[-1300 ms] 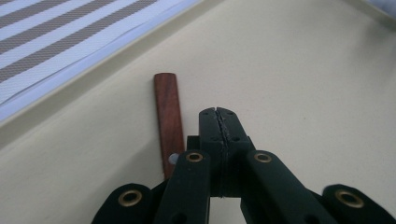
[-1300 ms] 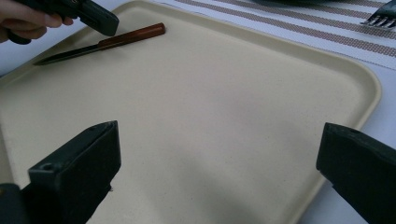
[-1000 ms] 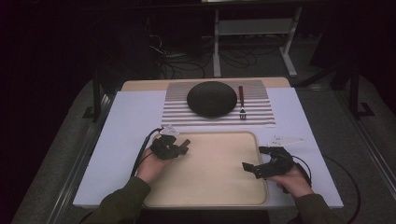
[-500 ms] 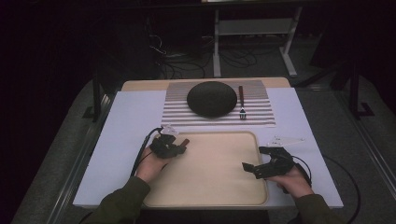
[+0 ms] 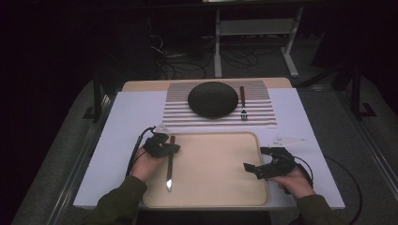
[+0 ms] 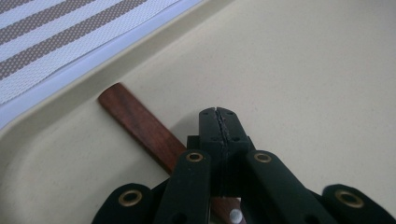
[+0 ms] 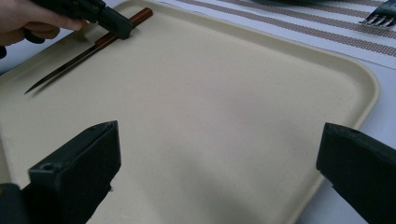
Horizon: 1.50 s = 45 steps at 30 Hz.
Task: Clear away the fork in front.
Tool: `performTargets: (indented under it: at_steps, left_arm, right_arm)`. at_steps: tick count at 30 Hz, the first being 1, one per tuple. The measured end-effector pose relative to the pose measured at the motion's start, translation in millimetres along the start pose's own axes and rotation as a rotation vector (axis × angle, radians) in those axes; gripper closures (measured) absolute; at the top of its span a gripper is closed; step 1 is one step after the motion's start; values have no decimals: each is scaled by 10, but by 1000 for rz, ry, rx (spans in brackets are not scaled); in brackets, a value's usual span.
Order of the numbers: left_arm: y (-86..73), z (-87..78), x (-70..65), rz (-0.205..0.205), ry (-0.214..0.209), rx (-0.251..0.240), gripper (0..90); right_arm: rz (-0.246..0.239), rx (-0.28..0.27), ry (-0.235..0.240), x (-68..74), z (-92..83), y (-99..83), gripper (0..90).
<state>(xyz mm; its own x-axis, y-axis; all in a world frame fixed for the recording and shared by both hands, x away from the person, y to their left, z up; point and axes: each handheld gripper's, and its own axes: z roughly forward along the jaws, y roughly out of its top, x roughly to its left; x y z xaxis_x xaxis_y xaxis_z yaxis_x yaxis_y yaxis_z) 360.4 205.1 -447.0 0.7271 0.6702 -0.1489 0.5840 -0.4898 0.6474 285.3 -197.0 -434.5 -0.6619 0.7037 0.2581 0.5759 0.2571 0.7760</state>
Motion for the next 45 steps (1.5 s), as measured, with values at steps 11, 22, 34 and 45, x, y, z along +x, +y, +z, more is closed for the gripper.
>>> performTargets:
  at_steps: [11, 22, 34, 45]
  left_arm:
    - [-113, -84, -90, -10, -42, 10, 900]
    - [-181, -148, -108, -9, -41, 16, 900]
    - [-304, -283, -4, -39, -21, 16, 900]
    - [-390, -396, 64, -26, 16, 26, 900]
  right_arm:
    - [-2, 1, 1, 7, -2, -7, 0]
    - [0, -3, -4, 13, -27, -22, 0]
    - [4, -4, -8, 13, -33, -32, 0]
    - [4, -2, -11, 14, -39, -37, 0]
